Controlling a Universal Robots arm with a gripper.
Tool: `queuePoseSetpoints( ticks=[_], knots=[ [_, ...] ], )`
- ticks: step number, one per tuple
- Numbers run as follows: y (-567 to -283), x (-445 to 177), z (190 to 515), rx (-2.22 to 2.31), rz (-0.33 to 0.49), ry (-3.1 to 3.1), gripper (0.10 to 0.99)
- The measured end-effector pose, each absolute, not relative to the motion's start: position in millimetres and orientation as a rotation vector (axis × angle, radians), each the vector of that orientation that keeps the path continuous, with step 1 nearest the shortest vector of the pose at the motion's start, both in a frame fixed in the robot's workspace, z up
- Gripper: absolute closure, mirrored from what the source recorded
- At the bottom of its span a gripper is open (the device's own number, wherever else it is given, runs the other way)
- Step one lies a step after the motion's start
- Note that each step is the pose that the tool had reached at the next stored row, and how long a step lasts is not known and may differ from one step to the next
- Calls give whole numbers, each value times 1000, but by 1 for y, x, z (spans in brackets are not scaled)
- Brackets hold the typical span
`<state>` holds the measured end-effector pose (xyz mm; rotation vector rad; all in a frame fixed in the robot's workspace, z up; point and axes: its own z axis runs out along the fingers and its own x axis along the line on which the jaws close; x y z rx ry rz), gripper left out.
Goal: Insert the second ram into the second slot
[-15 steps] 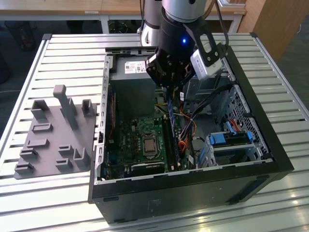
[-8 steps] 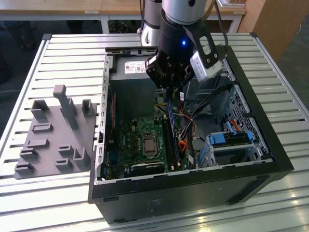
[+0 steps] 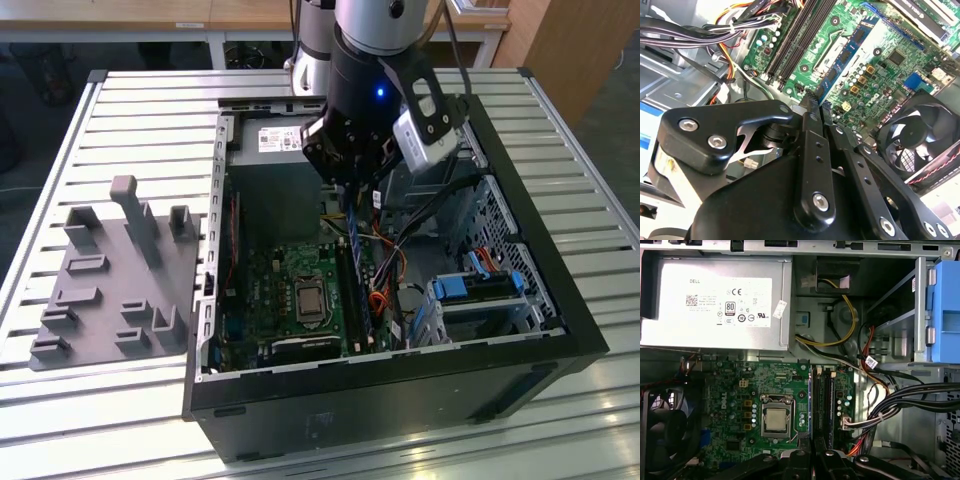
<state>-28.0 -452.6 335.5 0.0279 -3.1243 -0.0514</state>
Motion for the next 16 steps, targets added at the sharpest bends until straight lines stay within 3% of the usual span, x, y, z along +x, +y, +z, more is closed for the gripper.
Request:
queuePoseSetpoints(
  ticks=[16],
  knots=[
    [-453,-28,331,28,-51,-3124,949]
  ],
)
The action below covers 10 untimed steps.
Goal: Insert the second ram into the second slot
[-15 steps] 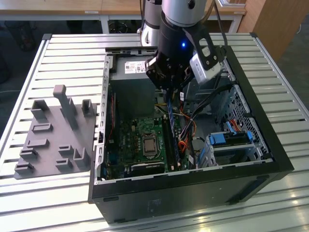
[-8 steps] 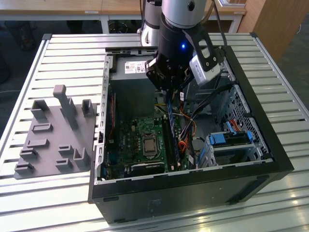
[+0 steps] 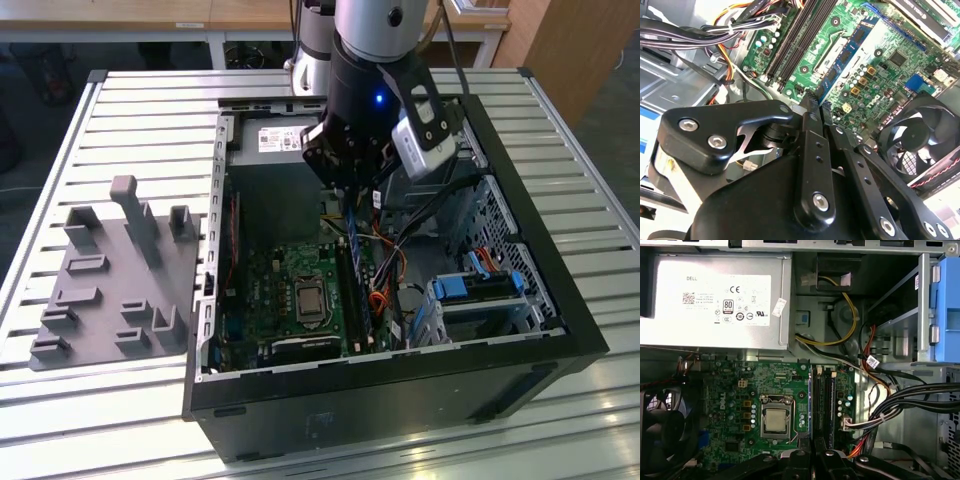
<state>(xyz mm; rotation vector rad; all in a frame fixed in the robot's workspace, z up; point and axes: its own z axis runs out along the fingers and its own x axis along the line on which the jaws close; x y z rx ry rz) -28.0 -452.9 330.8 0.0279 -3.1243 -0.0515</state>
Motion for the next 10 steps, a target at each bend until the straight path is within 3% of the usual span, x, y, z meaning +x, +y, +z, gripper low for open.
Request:
queuePoseSetpoints(
  ticks=[10],
  knots=[
    [-453,-28,328,28,-51,-3124,949]
  ],
)
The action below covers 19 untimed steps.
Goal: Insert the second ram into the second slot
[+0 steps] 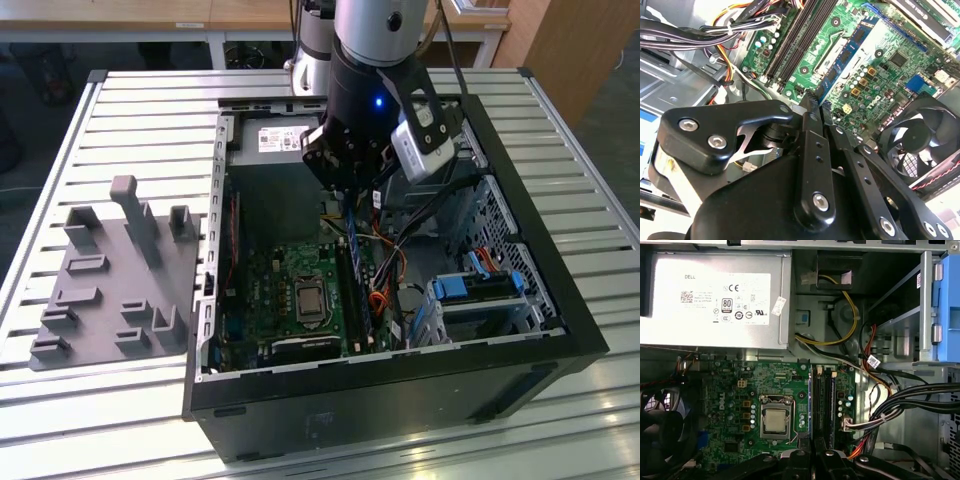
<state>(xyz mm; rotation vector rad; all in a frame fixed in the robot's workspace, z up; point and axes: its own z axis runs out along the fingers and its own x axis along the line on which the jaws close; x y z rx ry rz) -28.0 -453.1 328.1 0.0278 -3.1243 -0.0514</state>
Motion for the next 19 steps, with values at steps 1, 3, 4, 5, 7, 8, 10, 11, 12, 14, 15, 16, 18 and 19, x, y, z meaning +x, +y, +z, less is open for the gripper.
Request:
queuePoseSetpoints(
  ticks=[1,3,4,5,7,8,10,11,12,14,15,16,18,19],
  knots=[
    [-453,-28,328,28,-51,-3124,949],
    [-453,-28,327,28,-51,-3124,949],
    [-453,-28,327,28,-51,-3124,949],
    [-453,-28,327,28,-51,-3124,949],
    [-453,-28,326,28,-52,-3124,949],
    [-454,-28,326,28,-51,-3124,949],
    [-454,-28,325,28,-51,-3124,949],
    [-454,-28,325,28,-52,-3124,949],
    [-454,-28,325,28,-52,-3124,949],
    [-454,-28,324,28,-52,-3124,949],
    [-454,-28,324,28,-52,-3124,949],
    [-455,-28,323,28,-53,-3124,949],
    [-455,-28,323,28,-55,-3124,949],
    [-455,-28,322,28,-55,-3124,949]
  ],
)
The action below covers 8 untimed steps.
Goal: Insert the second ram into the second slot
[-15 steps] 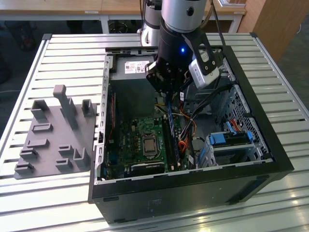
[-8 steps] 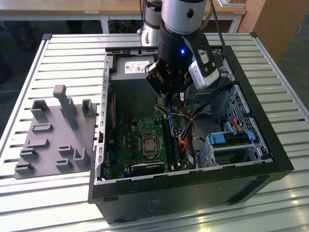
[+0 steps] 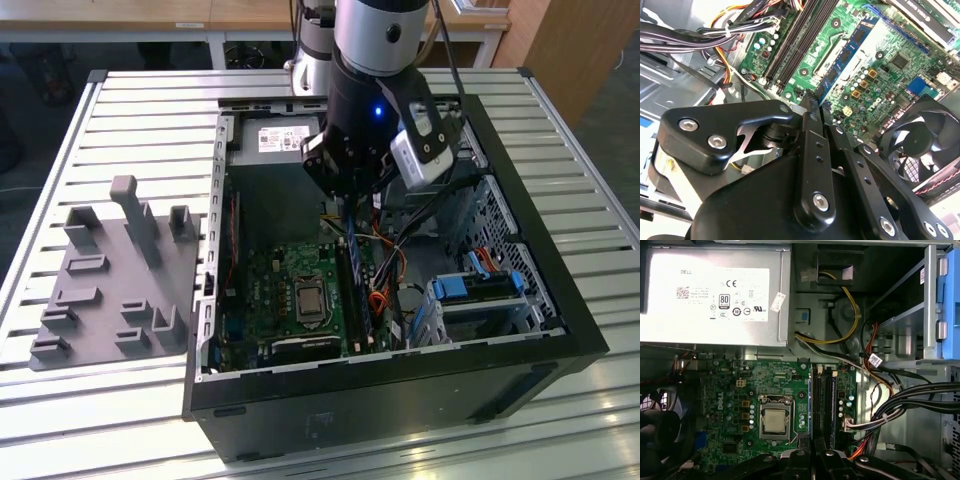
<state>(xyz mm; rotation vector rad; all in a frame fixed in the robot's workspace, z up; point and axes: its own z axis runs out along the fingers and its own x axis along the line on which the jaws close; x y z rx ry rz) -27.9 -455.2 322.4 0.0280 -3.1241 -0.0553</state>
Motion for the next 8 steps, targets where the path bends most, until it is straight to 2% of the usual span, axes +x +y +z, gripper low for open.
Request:
queuePoseSetpoints(
  ticks=[8],
  knots=[
    [-464,-28,320,28,-55,-3124,949]
  ],
)
